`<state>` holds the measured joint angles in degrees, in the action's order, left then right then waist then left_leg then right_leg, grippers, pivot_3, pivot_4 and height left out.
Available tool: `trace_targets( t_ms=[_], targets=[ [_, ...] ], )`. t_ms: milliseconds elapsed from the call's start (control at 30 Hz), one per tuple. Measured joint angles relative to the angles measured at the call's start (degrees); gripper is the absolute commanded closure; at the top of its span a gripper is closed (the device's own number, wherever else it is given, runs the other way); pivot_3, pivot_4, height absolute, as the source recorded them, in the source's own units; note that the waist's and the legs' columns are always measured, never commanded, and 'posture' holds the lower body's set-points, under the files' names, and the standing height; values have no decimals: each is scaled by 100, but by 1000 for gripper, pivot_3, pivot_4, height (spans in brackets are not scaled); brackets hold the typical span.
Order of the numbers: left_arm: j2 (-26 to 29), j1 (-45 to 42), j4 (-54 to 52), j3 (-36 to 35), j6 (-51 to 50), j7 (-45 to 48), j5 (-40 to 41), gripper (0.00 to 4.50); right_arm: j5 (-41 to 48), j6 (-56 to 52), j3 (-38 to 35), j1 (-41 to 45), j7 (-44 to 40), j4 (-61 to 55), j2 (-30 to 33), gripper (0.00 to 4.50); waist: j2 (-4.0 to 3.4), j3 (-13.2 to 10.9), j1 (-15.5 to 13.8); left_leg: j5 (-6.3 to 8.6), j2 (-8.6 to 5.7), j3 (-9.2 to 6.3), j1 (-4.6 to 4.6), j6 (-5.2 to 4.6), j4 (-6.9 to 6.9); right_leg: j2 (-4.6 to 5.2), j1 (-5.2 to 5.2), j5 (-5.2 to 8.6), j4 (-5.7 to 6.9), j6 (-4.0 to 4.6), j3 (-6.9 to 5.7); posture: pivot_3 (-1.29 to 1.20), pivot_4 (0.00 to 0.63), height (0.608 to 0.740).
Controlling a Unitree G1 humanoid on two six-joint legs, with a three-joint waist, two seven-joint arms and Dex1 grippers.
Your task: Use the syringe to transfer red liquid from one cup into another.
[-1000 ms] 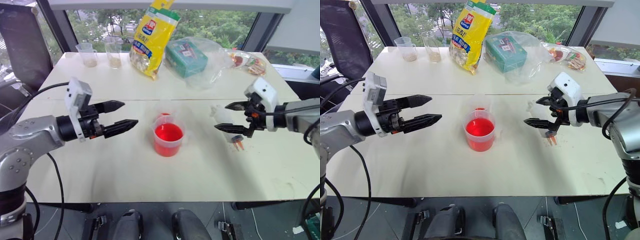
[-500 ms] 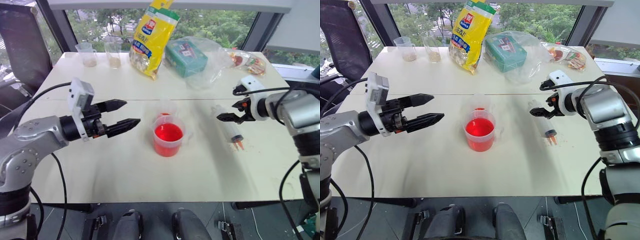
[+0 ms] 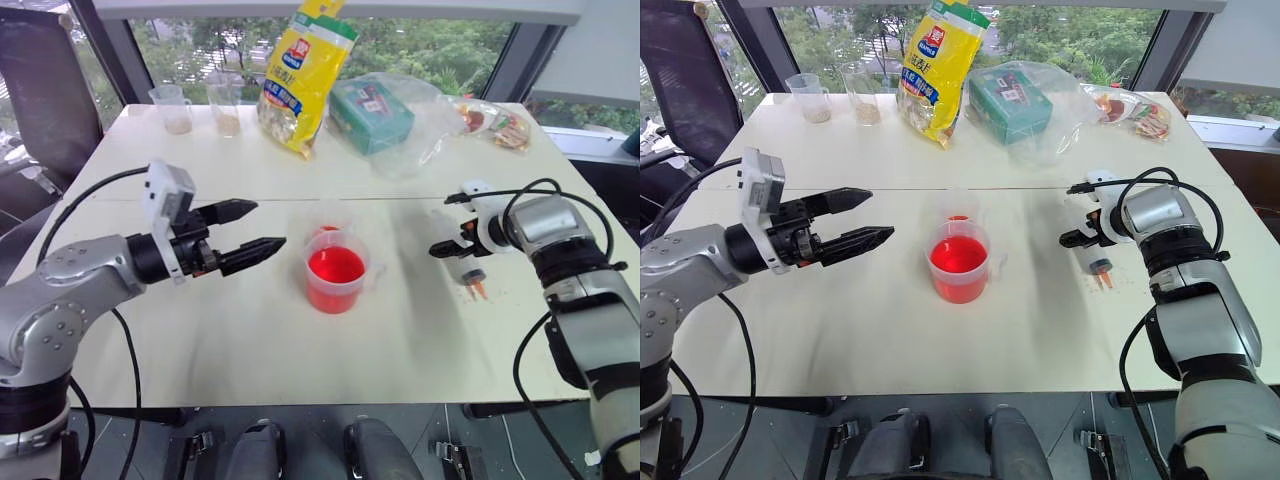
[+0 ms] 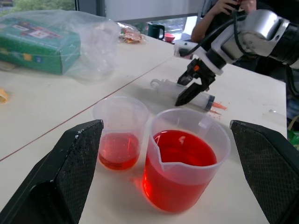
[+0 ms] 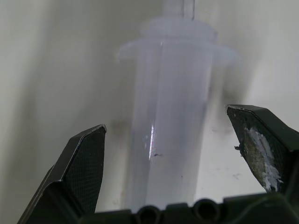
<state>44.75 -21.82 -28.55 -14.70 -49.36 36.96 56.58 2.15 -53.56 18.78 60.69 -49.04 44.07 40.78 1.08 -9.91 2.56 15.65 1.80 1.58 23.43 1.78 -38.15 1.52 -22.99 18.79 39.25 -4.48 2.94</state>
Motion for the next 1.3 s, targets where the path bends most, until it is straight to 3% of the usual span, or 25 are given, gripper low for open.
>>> trace_targets(
  t_ms=[67, 200, 233, 533, 700, 800, 933, 1133, 1300],
  targets=[
    [-1, 10, -2, 7, 4, -2, -19, 0, -111, 84, 6, 66, -61, 137, -46, 908, 0, 0, -1, 0, 0, 0, 0, 0, 0, 0, 0, 0, 0, 0, 0, 0, 150, 740],
    [-2, 16, -7, 21, 6, -30, -29, 0, -223, 248, 11, 113, -198, 247, -138, 2920, 0, 0, -4, 0, 0, 0, -1, 0, -2, 1, 2, 0, 1, 0, 0, 0, 150, 740],
    [-2, 16, -7, 21, 6, -36, -29, 0, -261, 275, 19, 124, -213, 261, -147, 3145, 0, 0, -4, 0, 0, 0, -1, 0, -2, 1, 2, 0, 1, 0, 0, 0, 150, 740],
    [5, -174, 117, 98, 27, 60, -96, 0, -338, 113, -253, 84, -161, -124, -157, 3148, -1, -1, -8, 0, -1, 0, 3, 0, -1, 1, -3, 0, 2, 0, 0, 0, 150, 740],
    [5, -664, 483, 263, 28, 275, -126, 0, 739, 210, -1772, -530, -220, -2812, -205, 3148, -2, -1, -15, 0, 2, -5, 14, 1, 8, -4, -17, 0, 2, -1, -4, 0, 150, 740],
    [-9, -1011, 771, 324, 27, 427, -135, 0, 1558, 562, -2616, -836, -135, -4284, -746, 3148, -1, -1, -12, 0, 2, -6, 13, 1, 9, -5, -14, 0, 3, -1, -5, 0, 150, 740],
    [-35, -1402, 1108, 503, 28, 682, -236, 0, 2496, 767, -3125, -1210, 259, -5608, -1617, 3148, 0, 0, -16, -1, 0, -5, 12, 1, 1, 1, -9, -1, 7, -1, -5, 0, 150, 740],
    [-48, -1923, 1503, 638, 20, 1015, -362, 0, 3140, 1406, -2970, -2336, 723, -6654, -2662, 3148, 2, 1, -26, -1, -1, -7, 12, 2, -1, 1, -9, -1, 8, -1, -7, 0, 150, 740],
    [-88, -2139, 1546, 728, -66, 1167, -360, 0, 2742, 2406, -2306, -2978, 689, -6503, -2792, 3148, 1, 1, -1, -2, 0, -5, 7, 4, -1, -5, -11, 0, 15, -1, -4, 0, 150, 740]
  ],
)
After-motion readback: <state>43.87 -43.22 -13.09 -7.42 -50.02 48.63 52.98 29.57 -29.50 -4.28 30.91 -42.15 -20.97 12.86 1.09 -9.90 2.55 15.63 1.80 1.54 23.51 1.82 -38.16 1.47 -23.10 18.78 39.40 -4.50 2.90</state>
